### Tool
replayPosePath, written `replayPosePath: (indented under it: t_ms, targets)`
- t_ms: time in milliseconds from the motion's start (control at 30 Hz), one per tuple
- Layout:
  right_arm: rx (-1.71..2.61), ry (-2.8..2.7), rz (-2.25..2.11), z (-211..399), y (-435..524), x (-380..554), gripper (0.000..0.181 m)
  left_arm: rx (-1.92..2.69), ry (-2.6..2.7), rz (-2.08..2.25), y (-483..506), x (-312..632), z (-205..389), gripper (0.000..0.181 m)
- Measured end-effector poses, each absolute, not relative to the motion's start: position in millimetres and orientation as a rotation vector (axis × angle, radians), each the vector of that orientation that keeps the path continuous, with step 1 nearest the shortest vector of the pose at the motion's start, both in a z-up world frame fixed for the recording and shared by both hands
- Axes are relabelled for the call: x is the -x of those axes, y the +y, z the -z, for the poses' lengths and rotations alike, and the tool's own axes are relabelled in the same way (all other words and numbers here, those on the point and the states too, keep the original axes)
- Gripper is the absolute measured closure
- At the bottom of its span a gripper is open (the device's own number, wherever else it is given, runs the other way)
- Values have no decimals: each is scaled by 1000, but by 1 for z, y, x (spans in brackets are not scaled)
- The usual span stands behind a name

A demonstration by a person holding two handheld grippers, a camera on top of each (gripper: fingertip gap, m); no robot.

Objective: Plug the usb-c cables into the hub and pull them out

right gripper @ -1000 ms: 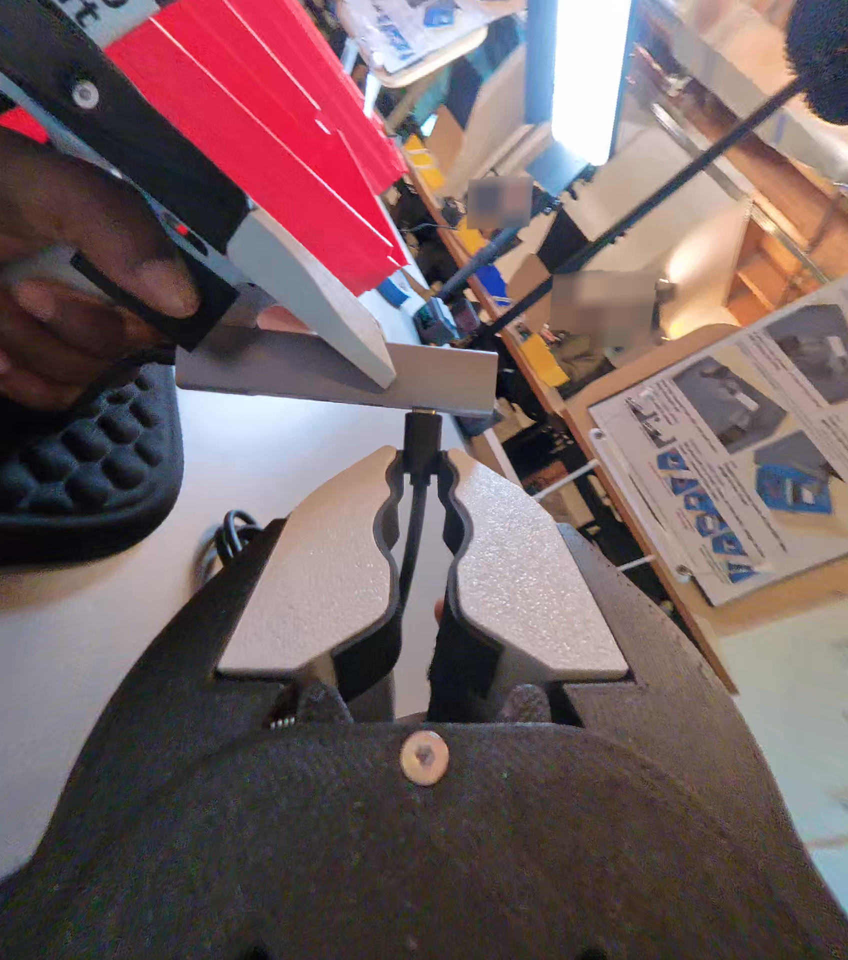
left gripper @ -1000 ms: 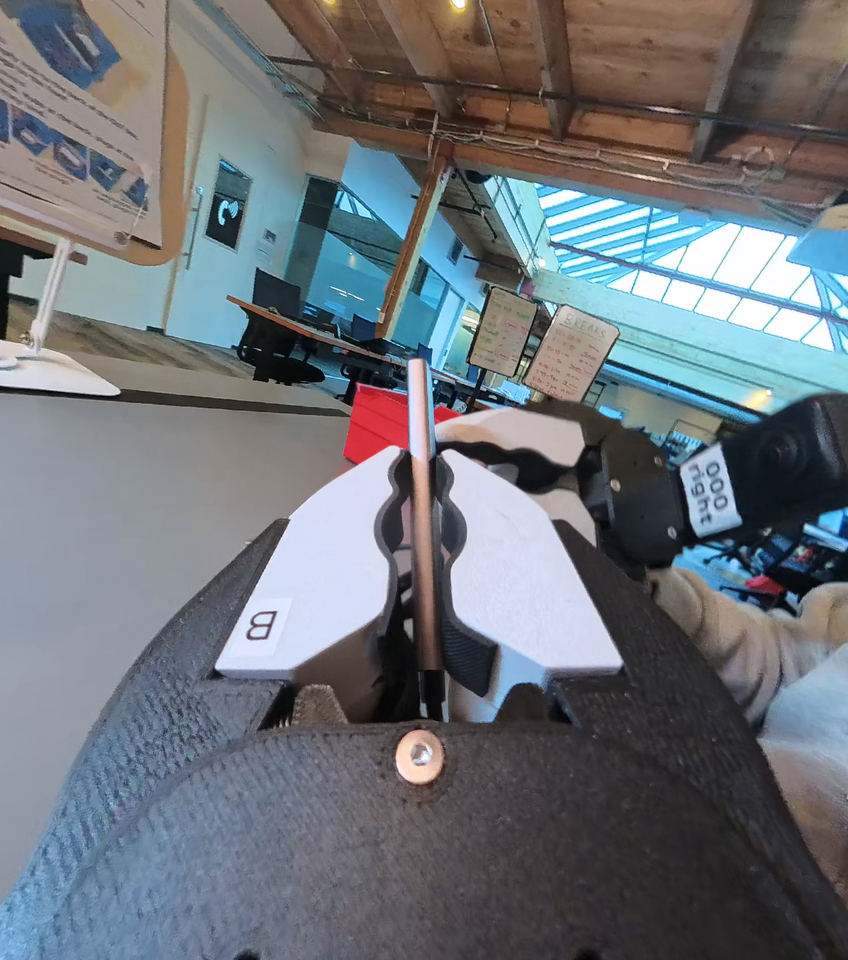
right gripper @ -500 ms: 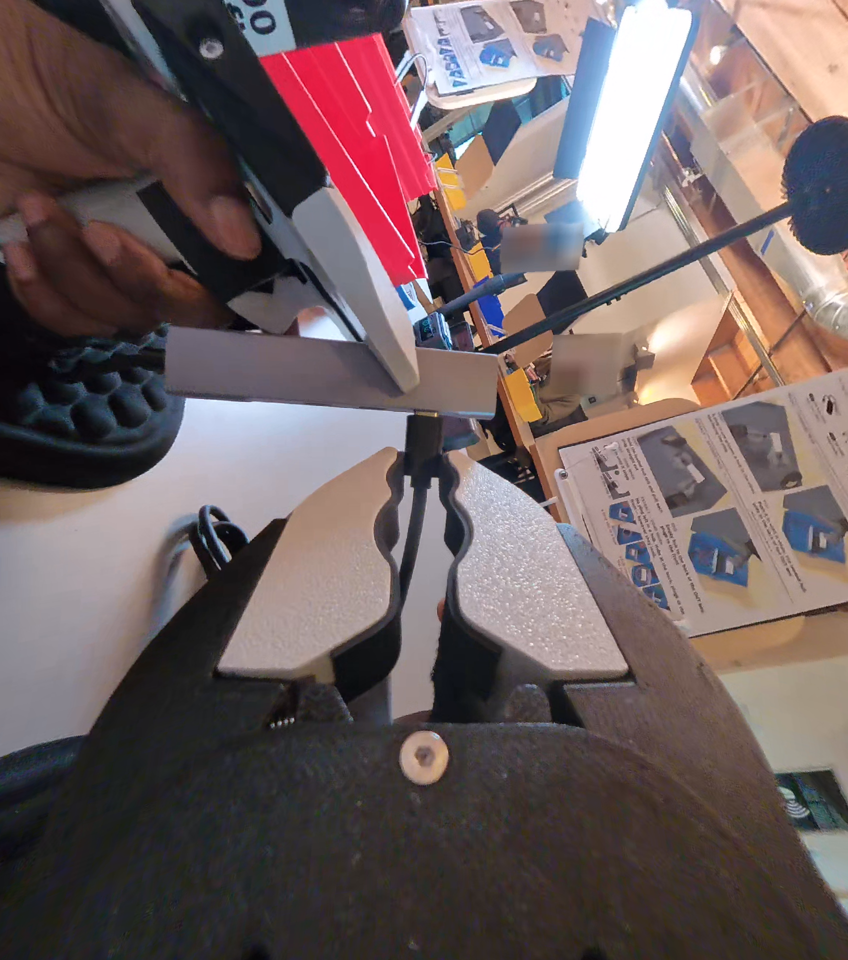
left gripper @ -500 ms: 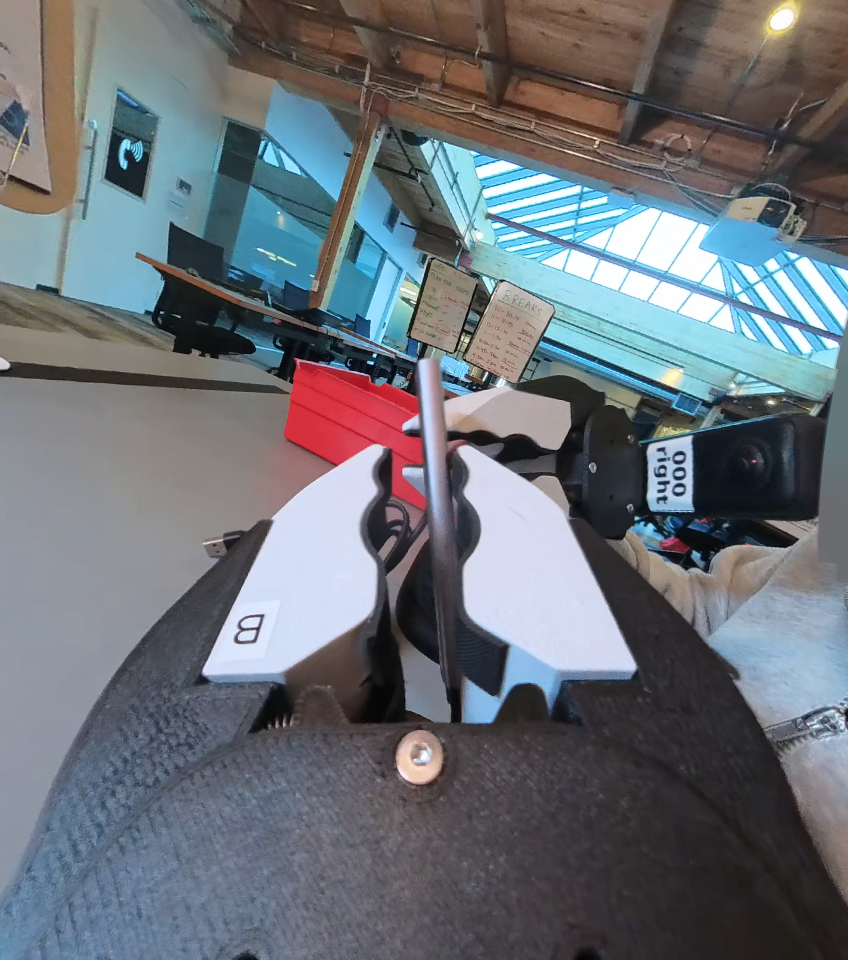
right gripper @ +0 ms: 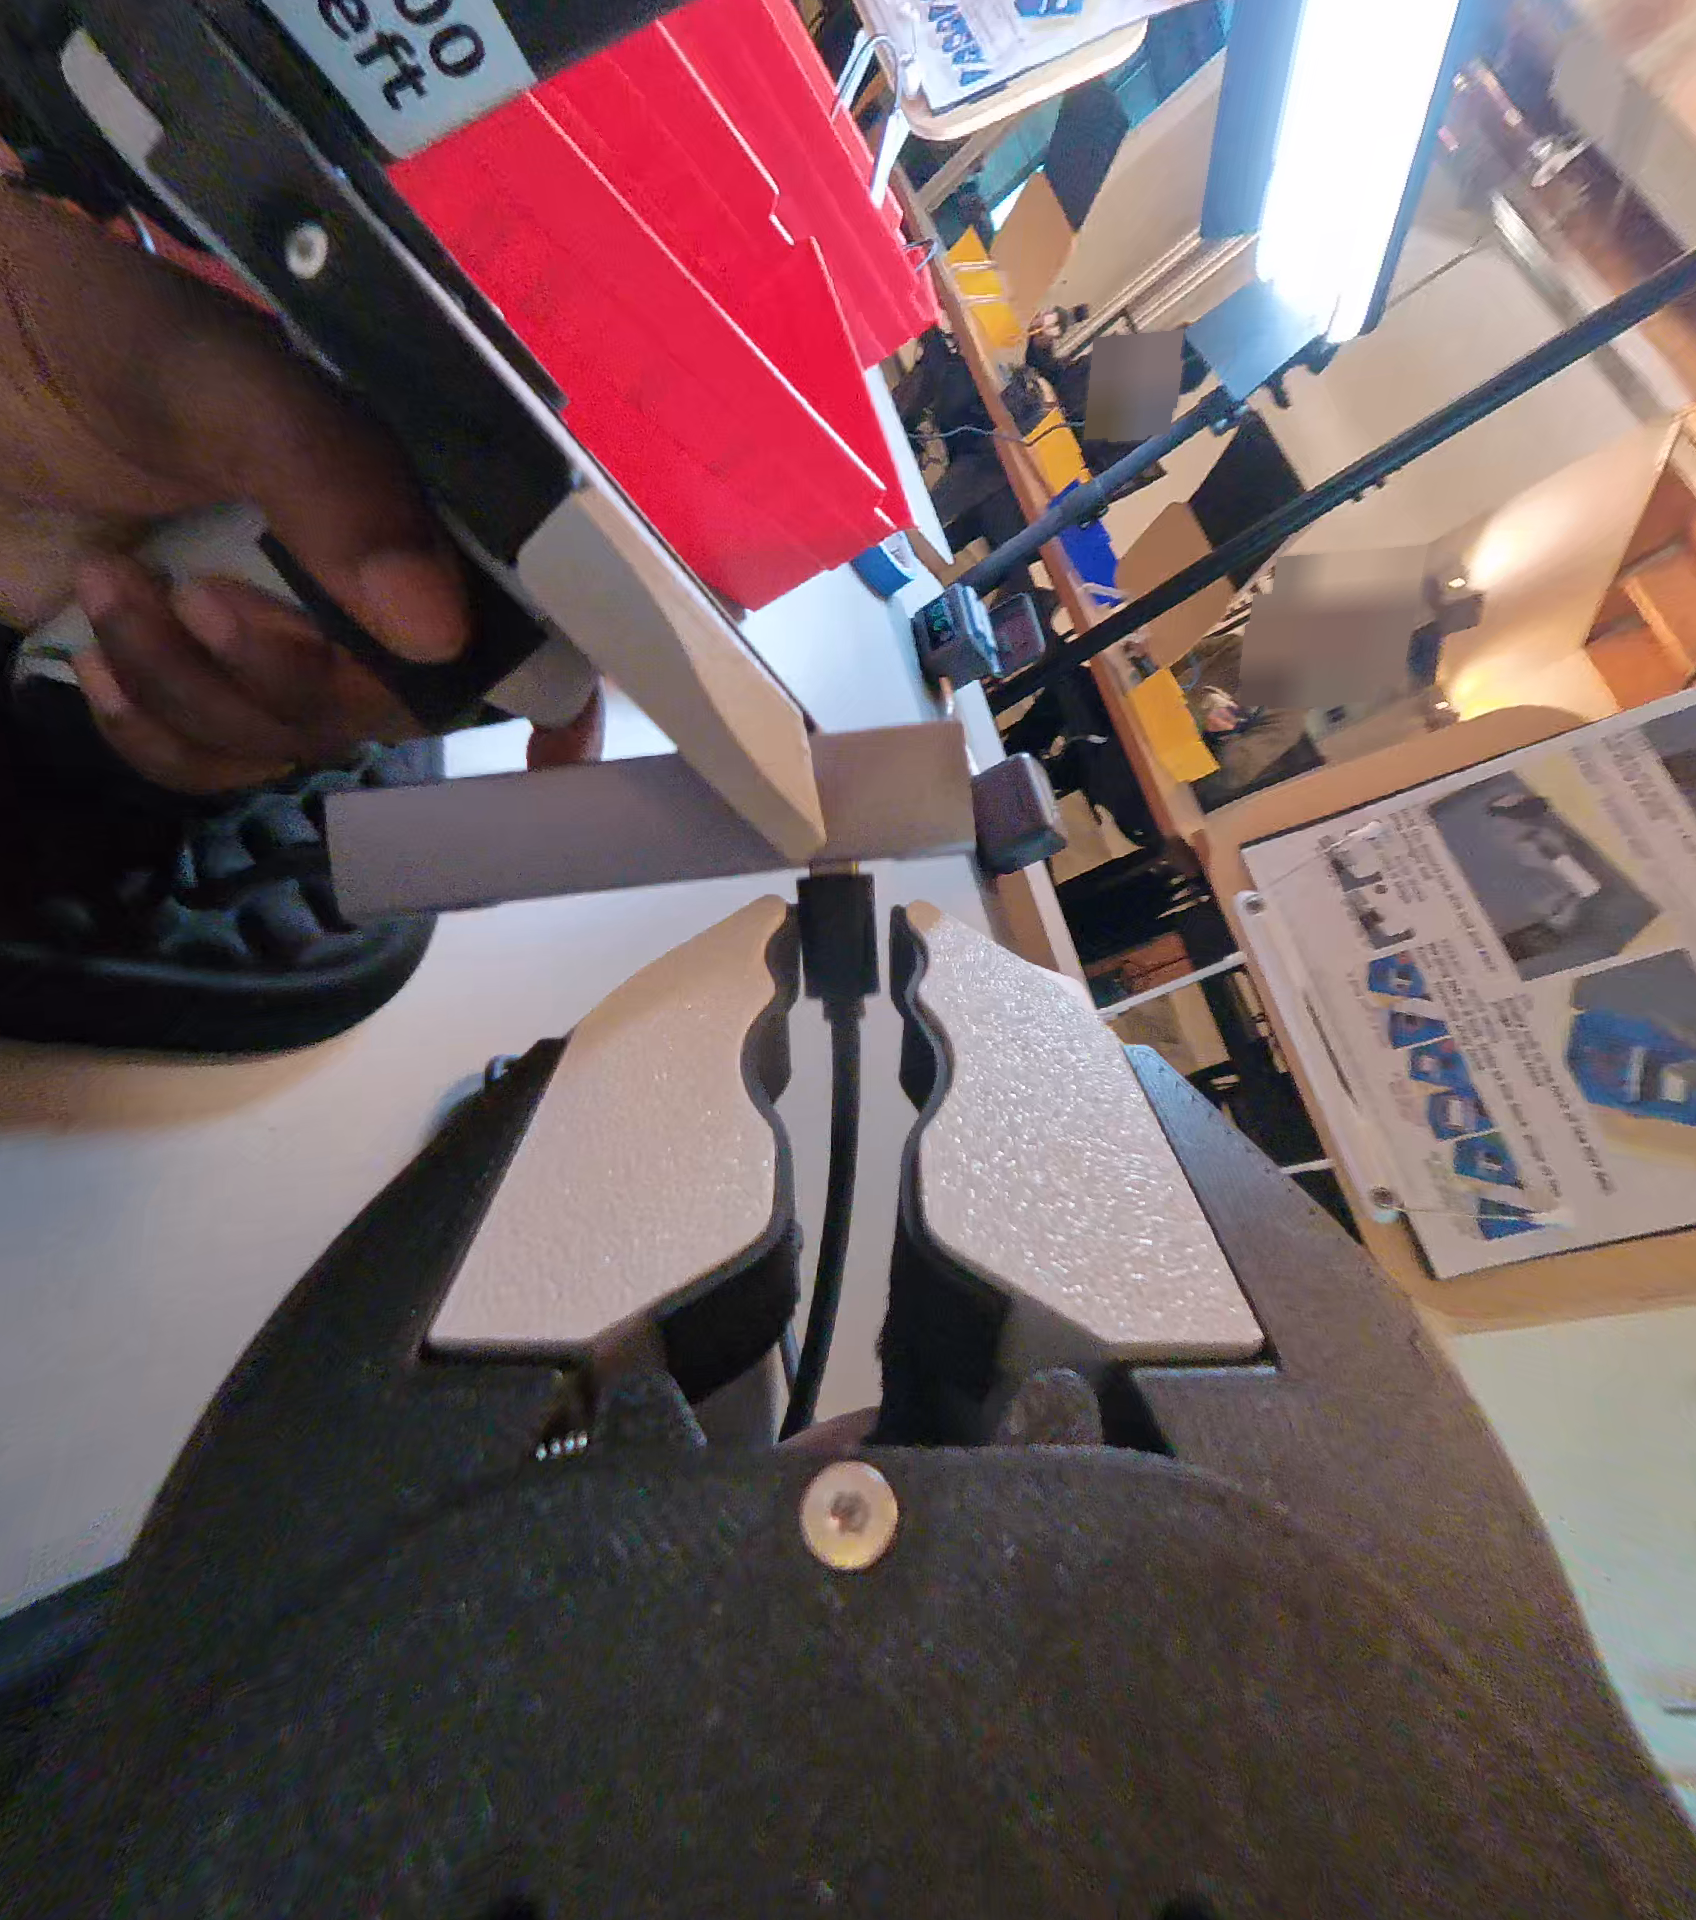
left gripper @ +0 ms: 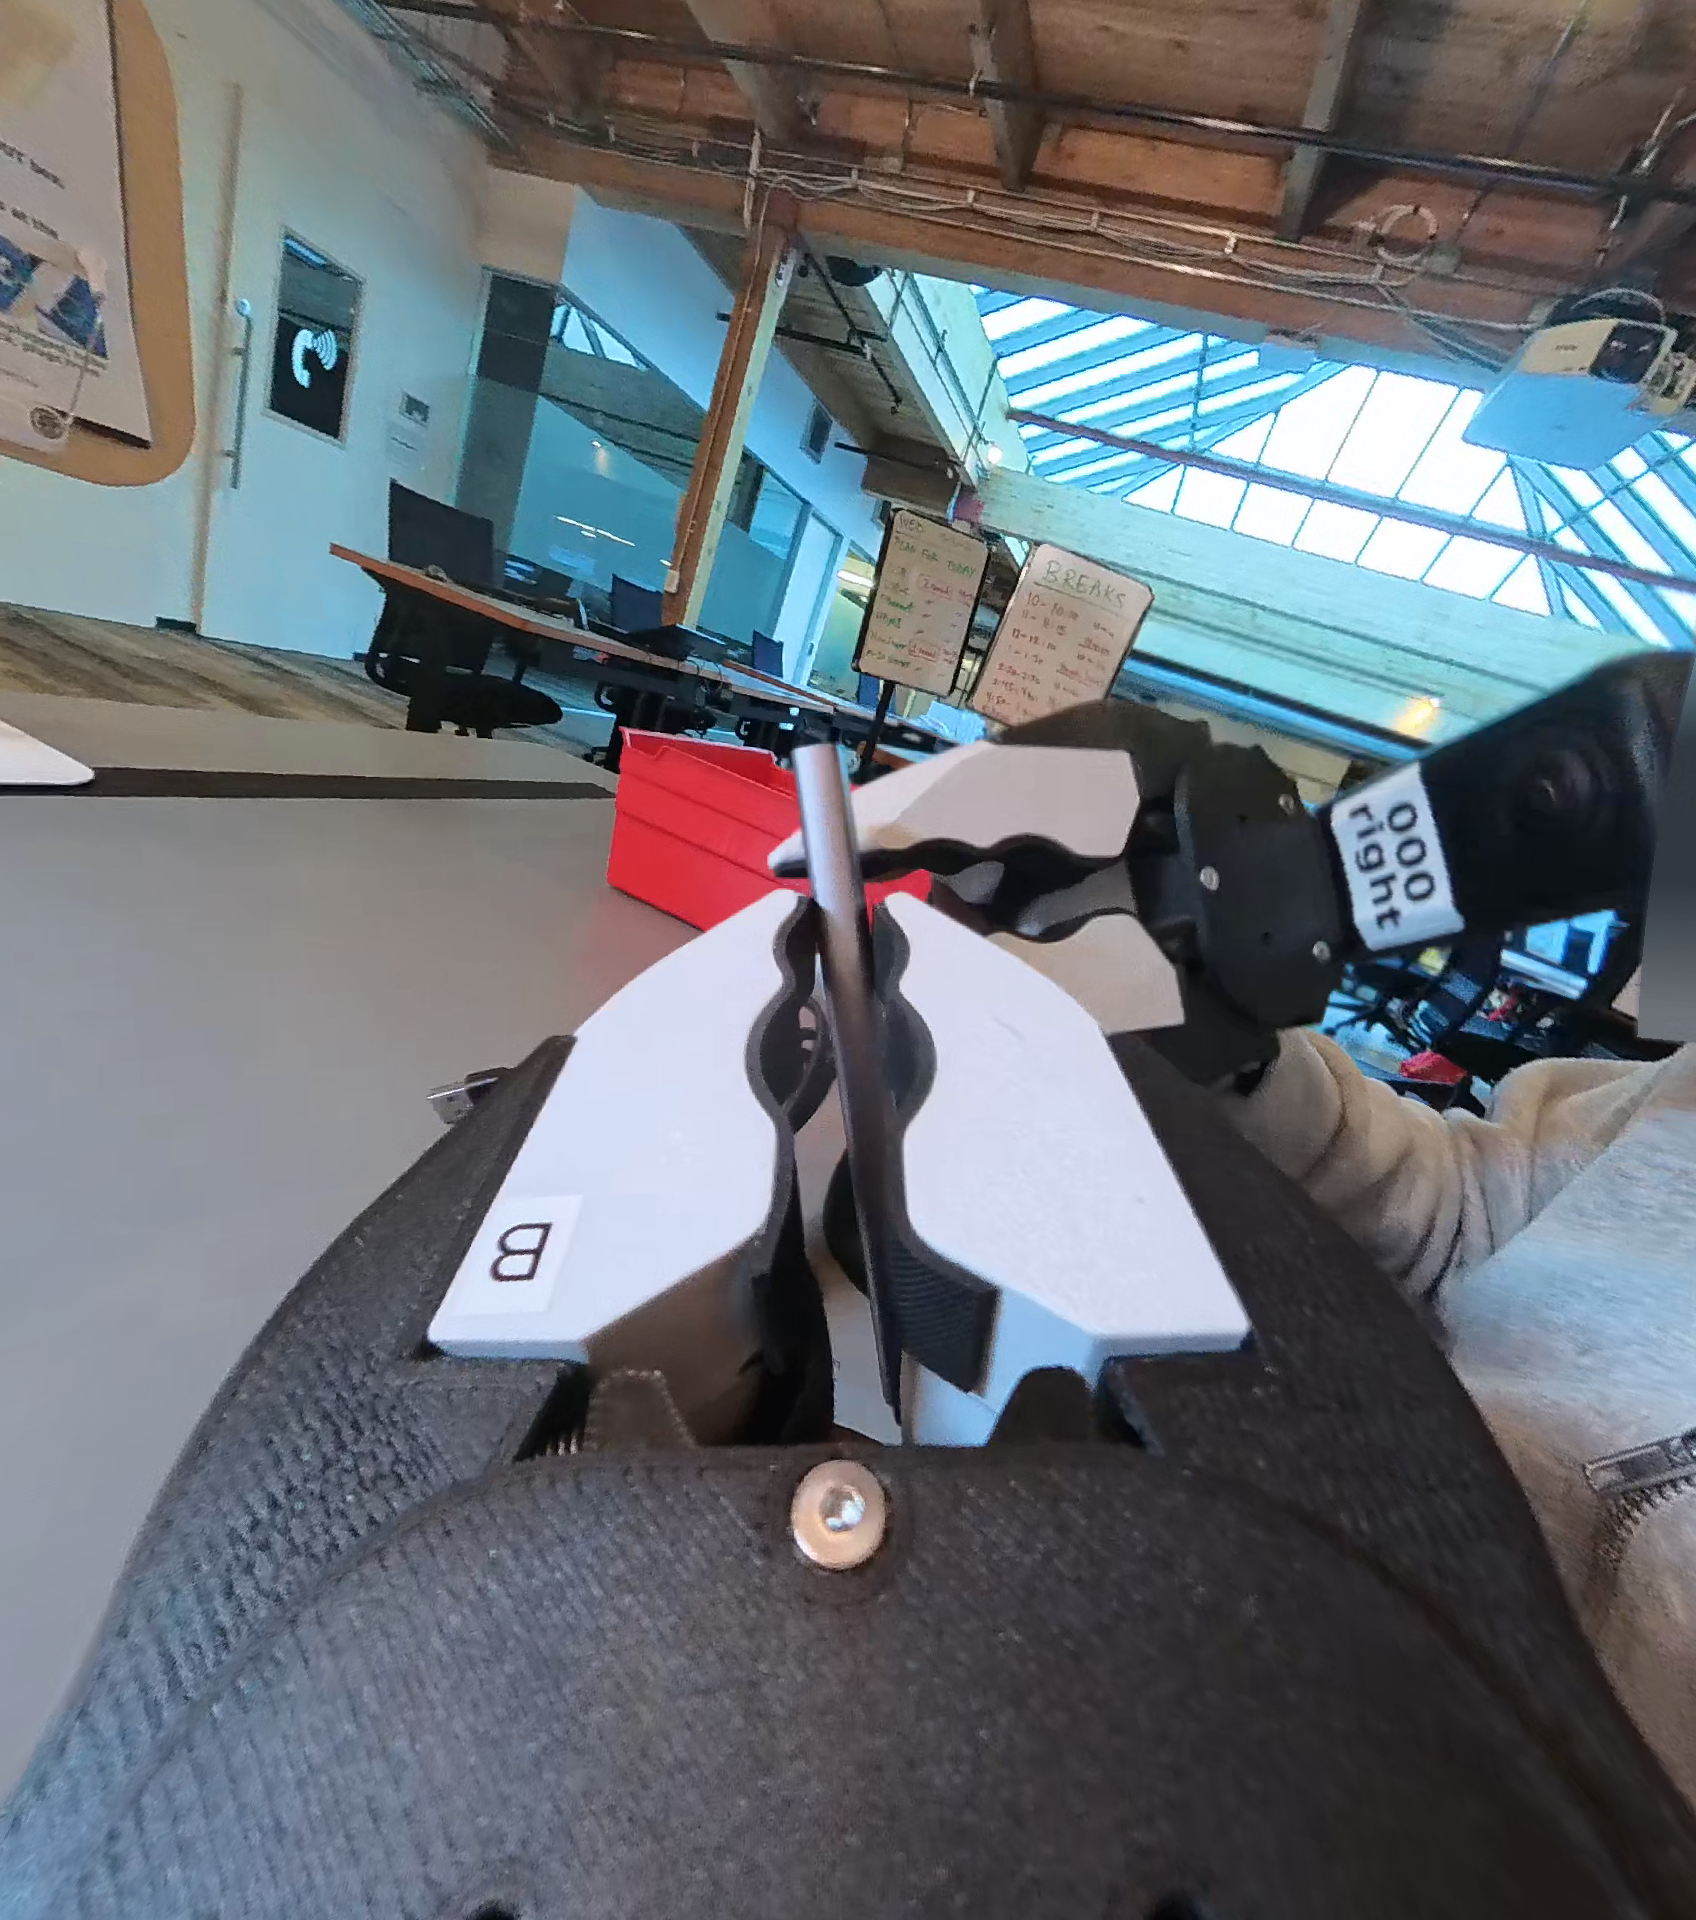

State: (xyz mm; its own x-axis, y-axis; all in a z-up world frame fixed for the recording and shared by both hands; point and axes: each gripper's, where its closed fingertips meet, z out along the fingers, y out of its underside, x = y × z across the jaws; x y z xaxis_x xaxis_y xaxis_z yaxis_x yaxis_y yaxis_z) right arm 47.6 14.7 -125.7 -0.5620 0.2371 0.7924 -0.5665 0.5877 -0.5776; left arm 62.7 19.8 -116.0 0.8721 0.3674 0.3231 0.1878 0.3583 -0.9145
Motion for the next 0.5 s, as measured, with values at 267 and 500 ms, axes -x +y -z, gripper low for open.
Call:
replayPosePath:
  t_ms: [267,500]
  targets:
    - [-239,-1724,-1061,120,7,-44,168,1181,-530,-227,16,-63,110,173]
    - [-529,-1758,-975,125,25,-53,168,1282,-471,-247,32,-70,117,173]
